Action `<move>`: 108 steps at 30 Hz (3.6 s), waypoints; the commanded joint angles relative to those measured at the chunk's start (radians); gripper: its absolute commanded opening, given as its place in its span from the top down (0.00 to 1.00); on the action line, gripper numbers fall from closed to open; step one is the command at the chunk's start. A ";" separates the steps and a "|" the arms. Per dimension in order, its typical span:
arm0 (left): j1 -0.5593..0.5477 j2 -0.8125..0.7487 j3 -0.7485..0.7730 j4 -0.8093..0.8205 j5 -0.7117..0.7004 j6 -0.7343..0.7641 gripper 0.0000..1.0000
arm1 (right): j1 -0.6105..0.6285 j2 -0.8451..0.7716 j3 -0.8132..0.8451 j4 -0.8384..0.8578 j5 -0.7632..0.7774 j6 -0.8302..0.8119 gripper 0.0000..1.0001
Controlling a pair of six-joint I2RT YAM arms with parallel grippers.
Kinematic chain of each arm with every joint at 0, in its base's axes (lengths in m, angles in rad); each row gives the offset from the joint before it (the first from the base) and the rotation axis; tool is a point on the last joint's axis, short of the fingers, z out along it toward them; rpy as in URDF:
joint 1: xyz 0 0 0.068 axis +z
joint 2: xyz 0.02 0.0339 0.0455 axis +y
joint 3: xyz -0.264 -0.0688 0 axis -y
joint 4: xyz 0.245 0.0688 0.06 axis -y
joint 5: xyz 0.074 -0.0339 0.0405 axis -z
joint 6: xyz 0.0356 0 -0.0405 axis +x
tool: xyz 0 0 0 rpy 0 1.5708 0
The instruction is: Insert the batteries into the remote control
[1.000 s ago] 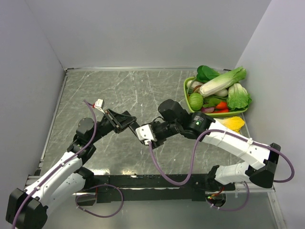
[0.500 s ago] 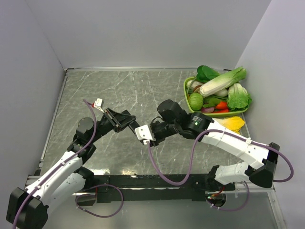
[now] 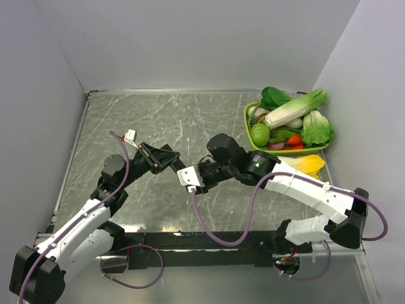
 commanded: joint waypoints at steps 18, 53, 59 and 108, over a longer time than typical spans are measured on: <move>-0.023 0.013 0.073 0.222 0.210 -0.060 0.97 | -0.074 0.141 0.068 0.124 0.052 -0.015 0.58; -0.071 0.938 0.860 -1.220 -0.824 0.855 0.80 | -0.241 -0.400 -0.256 -0.014 0.865 1.189 0.00; -0.147 1.143 0.967 -1.296 -0.913 0.845 0.67 | -0.249 -0.525 -0.311 -0.024 0.902 1.198 0.00; 0.202 -0.567 0.424 -0.907 -1.086 0.761 0.01 | -0.251 -1.114 -0.458 0.005 1.249 1.119 0.00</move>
